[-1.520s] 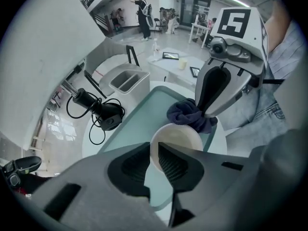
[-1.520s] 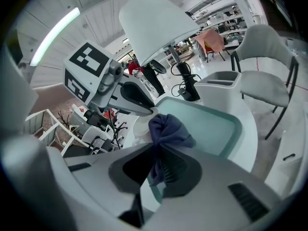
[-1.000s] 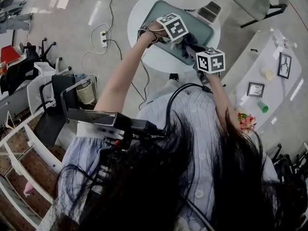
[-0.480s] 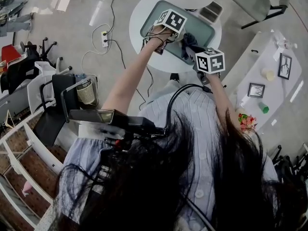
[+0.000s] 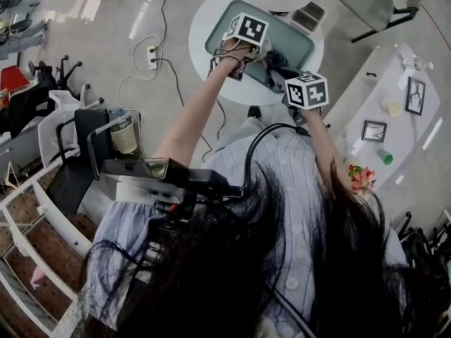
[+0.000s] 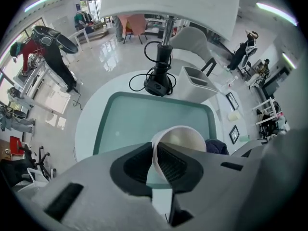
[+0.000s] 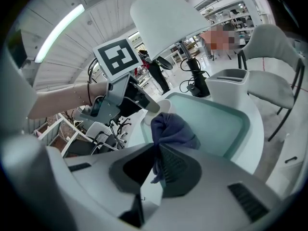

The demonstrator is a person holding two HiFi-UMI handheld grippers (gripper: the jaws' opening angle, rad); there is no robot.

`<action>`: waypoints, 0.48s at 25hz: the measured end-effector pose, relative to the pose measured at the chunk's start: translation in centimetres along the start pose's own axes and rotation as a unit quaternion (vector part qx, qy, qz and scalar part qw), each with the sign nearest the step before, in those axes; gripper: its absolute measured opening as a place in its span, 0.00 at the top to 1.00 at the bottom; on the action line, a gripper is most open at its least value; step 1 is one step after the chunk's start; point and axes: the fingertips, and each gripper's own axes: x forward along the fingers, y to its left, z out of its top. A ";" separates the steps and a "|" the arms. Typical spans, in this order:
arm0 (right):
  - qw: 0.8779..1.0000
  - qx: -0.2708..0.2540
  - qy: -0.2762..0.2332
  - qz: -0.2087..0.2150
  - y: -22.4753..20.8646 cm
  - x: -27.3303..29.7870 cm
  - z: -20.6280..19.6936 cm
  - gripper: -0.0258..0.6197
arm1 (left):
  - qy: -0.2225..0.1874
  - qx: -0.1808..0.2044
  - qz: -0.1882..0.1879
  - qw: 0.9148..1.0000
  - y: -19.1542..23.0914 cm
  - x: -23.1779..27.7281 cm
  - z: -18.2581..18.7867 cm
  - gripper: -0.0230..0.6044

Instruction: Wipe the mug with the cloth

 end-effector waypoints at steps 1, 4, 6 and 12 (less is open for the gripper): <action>1.000 0.001 -0.001 -0.001 0.0 0.0 -0.1 0.88 | -0.004 0.002 -0.002 1.000 -0.1 0.0 0.0 0.90; 1.000 0.002 -0.009 -0.010 -0.3 -0.2 0.1 0.88 | -0.029 0.008 -0.009 1.000 -0.4 -0.5 0.3 0.90; 1.000 0.002 -0.014 -0.014 -0.3 -0.5 0.3 0.88 | -0.068 0.010 -0.013 0.998 -0.6 -1.7 0.7 0.90; 0.999 -0.006 -0.025 -0.025 0.7 -1.1 0.5 0.88 | -0.202 0.000 -0.010 0.979 0.3 -8.6 1.5 0.90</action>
